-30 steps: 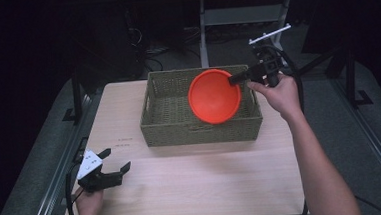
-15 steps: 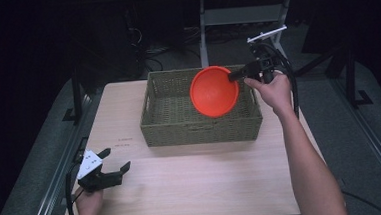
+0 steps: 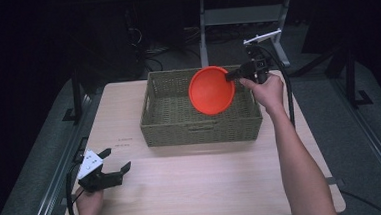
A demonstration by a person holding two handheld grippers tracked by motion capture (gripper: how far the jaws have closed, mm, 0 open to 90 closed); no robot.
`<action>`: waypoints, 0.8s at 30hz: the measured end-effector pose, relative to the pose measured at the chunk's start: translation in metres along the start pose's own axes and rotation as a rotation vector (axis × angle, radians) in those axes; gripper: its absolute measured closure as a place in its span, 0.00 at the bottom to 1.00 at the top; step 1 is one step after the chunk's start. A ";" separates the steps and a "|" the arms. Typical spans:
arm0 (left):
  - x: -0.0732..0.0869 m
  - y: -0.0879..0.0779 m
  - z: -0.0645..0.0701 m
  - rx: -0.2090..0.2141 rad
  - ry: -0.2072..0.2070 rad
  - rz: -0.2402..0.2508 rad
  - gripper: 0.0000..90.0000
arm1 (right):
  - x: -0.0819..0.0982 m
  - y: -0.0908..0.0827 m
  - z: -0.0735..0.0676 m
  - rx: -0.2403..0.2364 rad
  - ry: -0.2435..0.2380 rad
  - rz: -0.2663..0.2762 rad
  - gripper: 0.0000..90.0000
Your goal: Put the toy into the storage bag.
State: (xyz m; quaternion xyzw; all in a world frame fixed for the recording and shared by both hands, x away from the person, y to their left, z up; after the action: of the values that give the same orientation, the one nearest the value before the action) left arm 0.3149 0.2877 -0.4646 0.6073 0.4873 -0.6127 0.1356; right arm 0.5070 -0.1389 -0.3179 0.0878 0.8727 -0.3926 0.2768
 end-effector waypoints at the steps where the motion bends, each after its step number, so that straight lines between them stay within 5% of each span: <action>1: 0.000 0.000 0.000 0.003 0.000 0.001 0.14 | 0.000 0.001 0.000 0.002 0.001 0.001 0.91; 24: 0.000 -0.002 -0.001 0.001 -0.008 -0.002 0.14 | 0.009 0.036 0.033 0.013 0.110 -0.017 0.91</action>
State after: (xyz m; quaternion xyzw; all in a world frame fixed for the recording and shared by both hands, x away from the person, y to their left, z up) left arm 0.3144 0.2894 -0.4637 0.6043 0.4872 -0.6155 0.1367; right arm 0.5261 -0.1390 -0.3636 0.1038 0.8847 -0.3951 0.2247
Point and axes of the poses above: each handheld gripper's, and its own axes: y roughly forward along the jaws, x roughly out of its underside, z roughly to its right, the point moved 6 cm from there along y, roughly forward along the jaws, and after that the axes turned 8 degrees about y, right-handed, at the moved point
